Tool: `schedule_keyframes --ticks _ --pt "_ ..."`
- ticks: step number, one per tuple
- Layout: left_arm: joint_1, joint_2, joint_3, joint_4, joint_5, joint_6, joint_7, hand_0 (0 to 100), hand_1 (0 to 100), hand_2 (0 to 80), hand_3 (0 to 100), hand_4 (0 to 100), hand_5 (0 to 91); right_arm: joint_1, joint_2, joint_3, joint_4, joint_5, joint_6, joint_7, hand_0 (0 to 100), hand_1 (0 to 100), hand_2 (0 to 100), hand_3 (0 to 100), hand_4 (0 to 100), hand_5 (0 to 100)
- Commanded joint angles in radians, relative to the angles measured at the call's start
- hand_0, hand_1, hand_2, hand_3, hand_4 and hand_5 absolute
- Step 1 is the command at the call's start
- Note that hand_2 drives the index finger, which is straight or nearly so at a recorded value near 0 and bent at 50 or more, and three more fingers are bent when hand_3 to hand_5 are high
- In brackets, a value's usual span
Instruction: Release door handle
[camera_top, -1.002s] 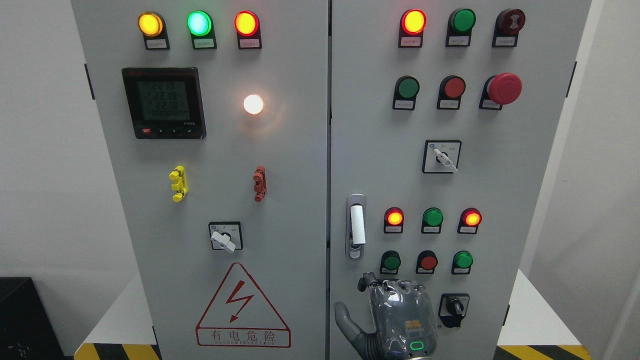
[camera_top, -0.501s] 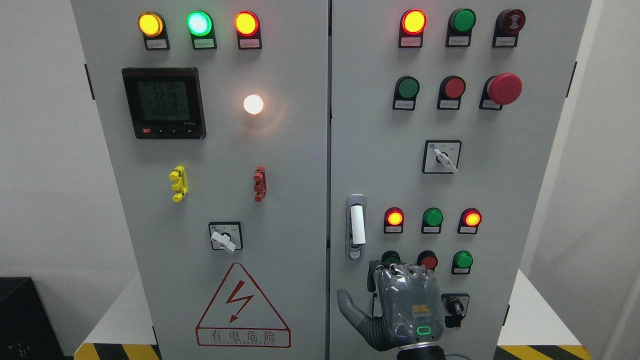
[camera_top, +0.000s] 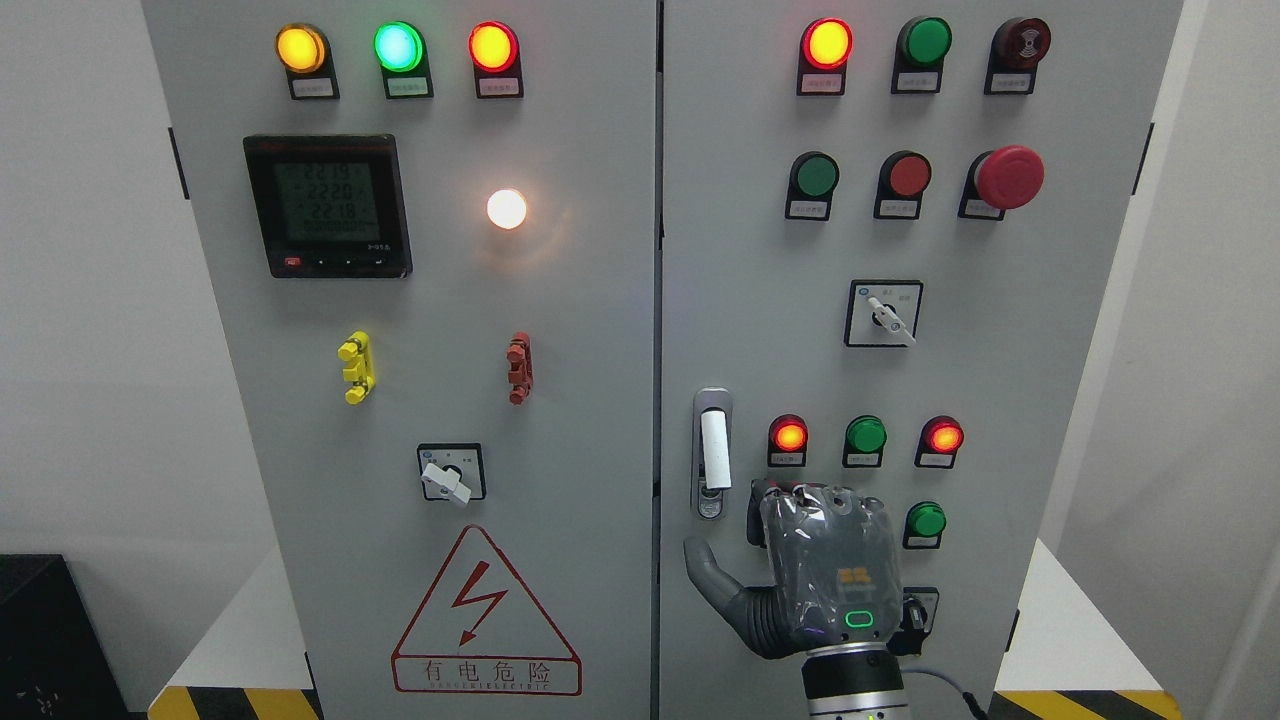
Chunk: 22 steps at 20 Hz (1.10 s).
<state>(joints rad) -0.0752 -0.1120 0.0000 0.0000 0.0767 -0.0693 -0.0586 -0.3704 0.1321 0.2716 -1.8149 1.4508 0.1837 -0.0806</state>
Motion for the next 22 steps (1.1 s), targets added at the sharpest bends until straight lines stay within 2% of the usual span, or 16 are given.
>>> schedule_keyframes --ticks 1,5,22 --pt "0.0 0.0 -0.021 -0.02 0.0 0.0 0.0 0 0 2.2 10 1 0.0 -0.038 0.001 -0.005 -0.001 0.002 0.002 0.005 14 42 76 100 99 94" --pt "0.0 0.0 -0.021 -0.02 0.0 0.0 0.0 0 0 2.1 9 1 0.0 -0.056 0.003 -0.005 0.008 0.002 0.003 0.018 14 42 77 100 99 94" --pt "0.0 0.0 -0.021 -0.02 0.0 0.0 0.0 0 0 2.2 9 1 0.0 -0.088 0.003 -0.008 0.057 -0.004 0.02 0.016 13 41 77 100 99 94"
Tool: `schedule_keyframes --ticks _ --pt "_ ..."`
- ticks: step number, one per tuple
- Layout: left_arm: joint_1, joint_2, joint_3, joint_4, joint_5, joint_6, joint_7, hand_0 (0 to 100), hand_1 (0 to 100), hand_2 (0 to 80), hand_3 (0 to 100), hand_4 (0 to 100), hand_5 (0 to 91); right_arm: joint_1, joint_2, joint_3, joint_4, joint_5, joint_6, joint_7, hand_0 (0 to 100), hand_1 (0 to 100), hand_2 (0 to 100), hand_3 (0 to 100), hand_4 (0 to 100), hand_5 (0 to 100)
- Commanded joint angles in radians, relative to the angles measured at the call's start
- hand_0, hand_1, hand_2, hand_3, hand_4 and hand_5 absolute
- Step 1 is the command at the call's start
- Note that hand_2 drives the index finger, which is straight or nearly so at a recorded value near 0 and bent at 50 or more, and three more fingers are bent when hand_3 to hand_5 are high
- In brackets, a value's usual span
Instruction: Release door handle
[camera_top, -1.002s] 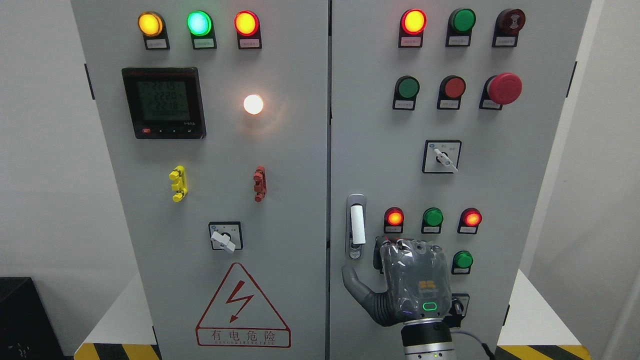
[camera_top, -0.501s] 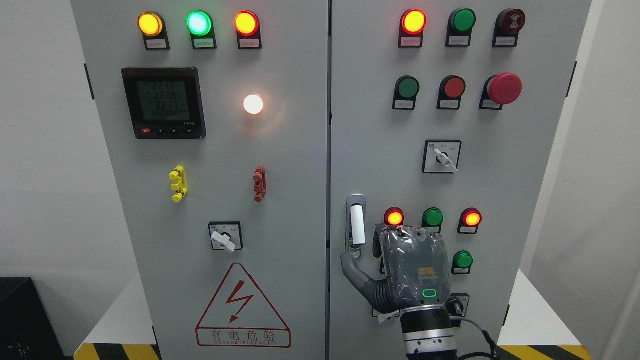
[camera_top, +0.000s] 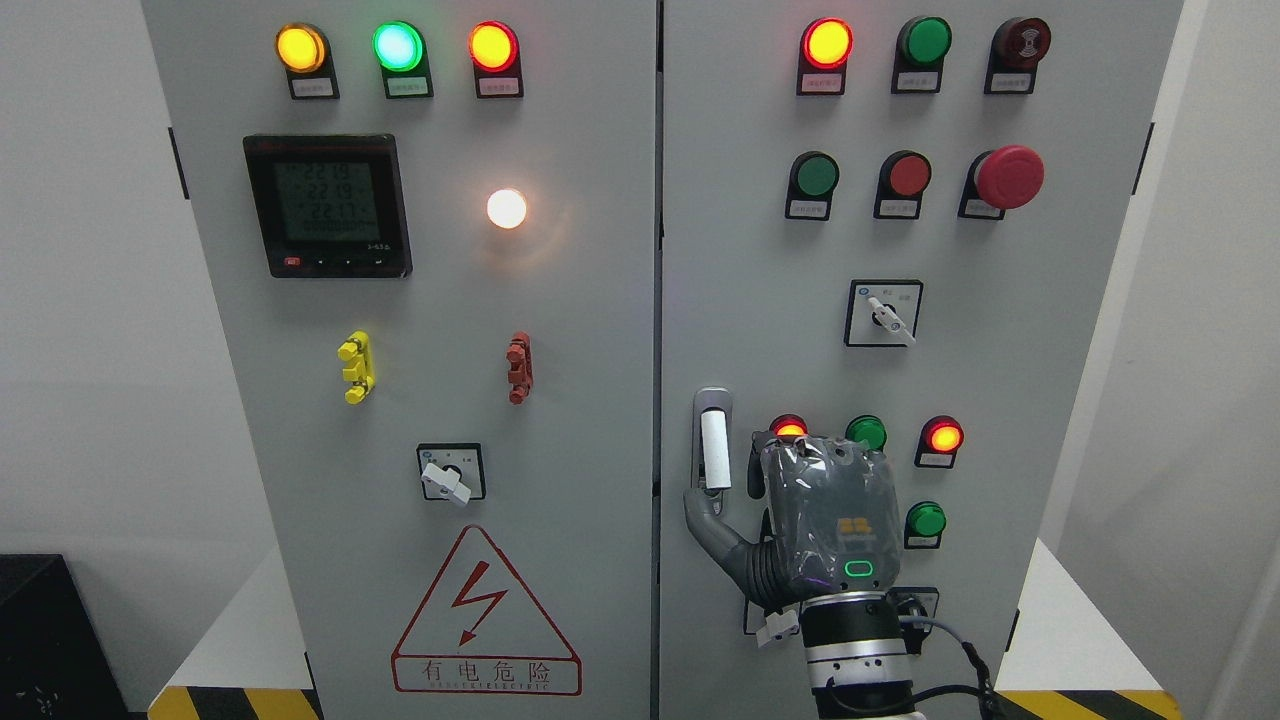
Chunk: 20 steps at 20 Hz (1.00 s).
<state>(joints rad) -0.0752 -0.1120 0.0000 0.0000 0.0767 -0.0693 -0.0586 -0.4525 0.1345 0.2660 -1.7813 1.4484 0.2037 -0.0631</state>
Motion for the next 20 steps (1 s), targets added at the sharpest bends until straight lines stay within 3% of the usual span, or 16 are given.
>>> schedule_keyframes --ticks 1,20 --pt "0.0 0.0 -0.021 -0.02 0.0 0.0 0.0 0 0 2.2 9 1 0.0 -0.006 0.0 -0.002 0.022 -0.002 0.0 -0.001 13 41 77 100 99 94" --pt "0.0 0.0 -0.021 -0.02 0.0 0.0 0.0 0 0 2.2 9 1 0.0 -0.003 0.007 -0.017 0.016 -0.003 0.0 -0.004 21 40 77 100 99 94"
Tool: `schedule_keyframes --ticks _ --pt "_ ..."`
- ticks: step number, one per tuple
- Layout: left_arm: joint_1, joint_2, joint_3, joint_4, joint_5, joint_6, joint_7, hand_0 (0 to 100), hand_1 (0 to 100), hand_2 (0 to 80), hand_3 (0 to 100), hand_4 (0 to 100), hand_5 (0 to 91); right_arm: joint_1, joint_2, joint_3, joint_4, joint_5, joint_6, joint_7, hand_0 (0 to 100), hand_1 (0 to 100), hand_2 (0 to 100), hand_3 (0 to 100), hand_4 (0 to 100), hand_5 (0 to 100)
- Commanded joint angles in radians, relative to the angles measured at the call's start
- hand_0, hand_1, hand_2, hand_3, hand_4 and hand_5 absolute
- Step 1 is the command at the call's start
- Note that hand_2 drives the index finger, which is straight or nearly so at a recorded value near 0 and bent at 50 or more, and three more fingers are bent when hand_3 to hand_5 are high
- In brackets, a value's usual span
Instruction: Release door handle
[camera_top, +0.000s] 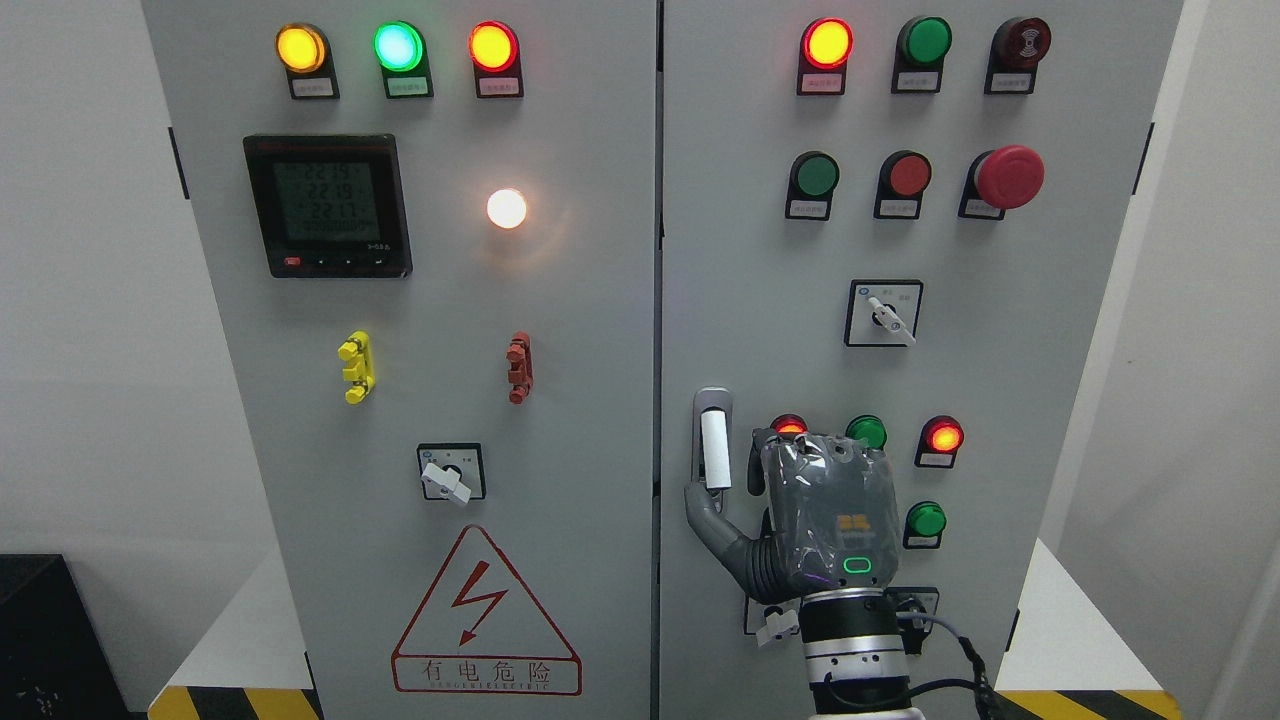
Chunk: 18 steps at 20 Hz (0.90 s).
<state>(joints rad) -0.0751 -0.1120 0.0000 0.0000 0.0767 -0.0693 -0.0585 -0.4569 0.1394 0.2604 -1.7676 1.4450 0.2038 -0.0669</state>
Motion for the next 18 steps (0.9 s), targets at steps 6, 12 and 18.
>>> schedule_keyframes --ticks 6,12,18 --pt "0.0 0.0 -0.021 -0.02 0.0 0.0 0.0 0 0 2.2 9 1 0.0 0.001 0.002 -0.029 0.003 0.0 0.0 -0.001 22 40 78 100 99 94" --pt "0.0 0.0 -0.021 -0.02 0.0 0.0 0.0 0 0 2.2 9 1 0.0 0.003 0.002 -0.035 0.002 0.0 0.0 -0.001 24 40 78 100 100 94" --pt "0.0 0.0 -0.021 -0.02 0.0 0.0 0.0 0 0 2.1 9 1 0.0 0.003 0.002 -0.036 -0.001 0.0 0.0 -0.004 26 39 78 100 100 94"
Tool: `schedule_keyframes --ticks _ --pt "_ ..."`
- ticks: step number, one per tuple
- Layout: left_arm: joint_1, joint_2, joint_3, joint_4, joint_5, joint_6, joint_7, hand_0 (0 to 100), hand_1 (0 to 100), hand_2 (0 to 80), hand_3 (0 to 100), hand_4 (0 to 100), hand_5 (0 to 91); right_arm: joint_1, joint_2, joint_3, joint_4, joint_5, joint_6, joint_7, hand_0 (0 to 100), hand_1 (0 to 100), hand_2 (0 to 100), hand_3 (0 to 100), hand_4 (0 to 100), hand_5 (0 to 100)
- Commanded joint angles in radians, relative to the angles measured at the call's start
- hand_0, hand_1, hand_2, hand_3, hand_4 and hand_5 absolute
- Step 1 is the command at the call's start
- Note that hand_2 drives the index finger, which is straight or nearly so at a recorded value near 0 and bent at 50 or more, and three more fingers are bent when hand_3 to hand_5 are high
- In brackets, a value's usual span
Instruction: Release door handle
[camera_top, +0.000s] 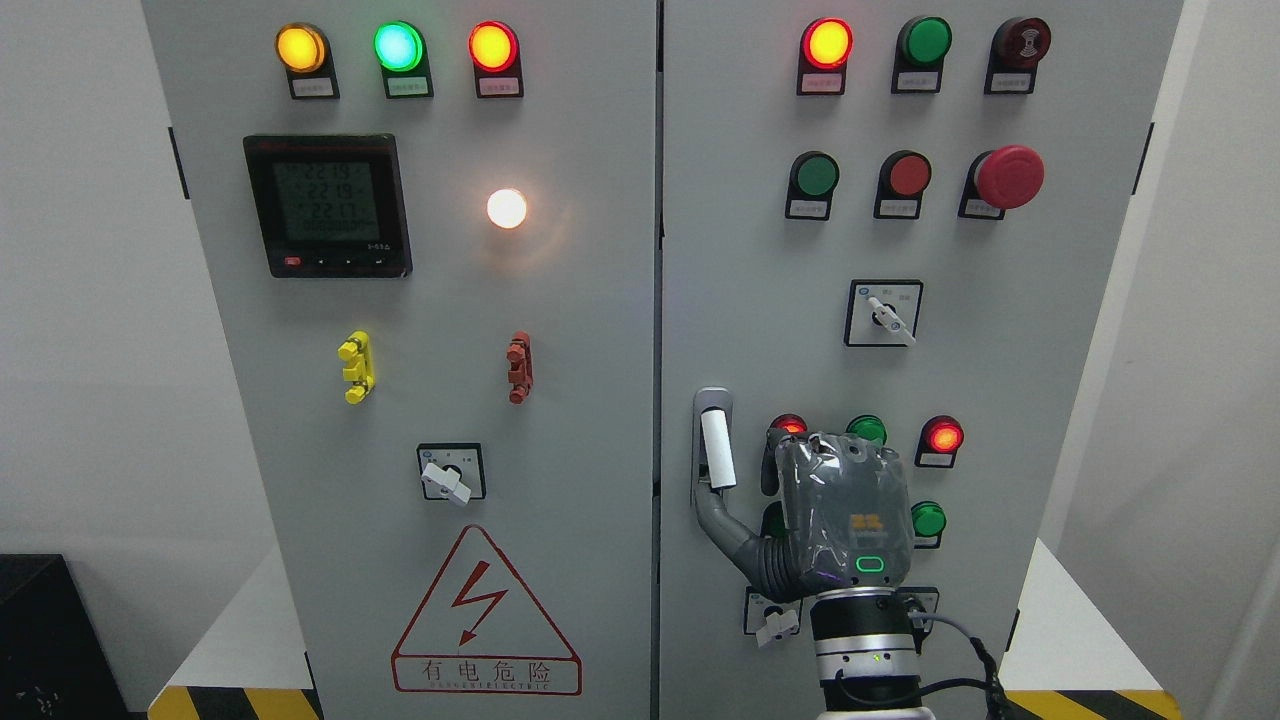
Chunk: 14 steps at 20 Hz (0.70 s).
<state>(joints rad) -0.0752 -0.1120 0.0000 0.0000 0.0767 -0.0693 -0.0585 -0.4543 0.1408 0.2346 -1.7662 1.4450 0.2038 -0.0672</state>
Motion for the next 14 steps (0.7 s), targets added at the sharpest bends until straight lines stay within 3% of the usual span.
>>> schedule_keyframes --ticks 1,14 --pt "0.0 0.0 -0.021 -0.02 0.0 0.0 0.0 0 0 2.1 9 1 0.0 0.002 0.0 -0.014 -0.002 0.0 0.0 -0.003 26 39 78 100 100 94" --pt "0.0 0.0 -0.021 -0.02 0.0 0.0 0.0 0 0 2.3 9 1 0.0 0.005 0.0 -0.021 -0.013 0.0 0.002 -0.005 27 40 78 100 100 94"
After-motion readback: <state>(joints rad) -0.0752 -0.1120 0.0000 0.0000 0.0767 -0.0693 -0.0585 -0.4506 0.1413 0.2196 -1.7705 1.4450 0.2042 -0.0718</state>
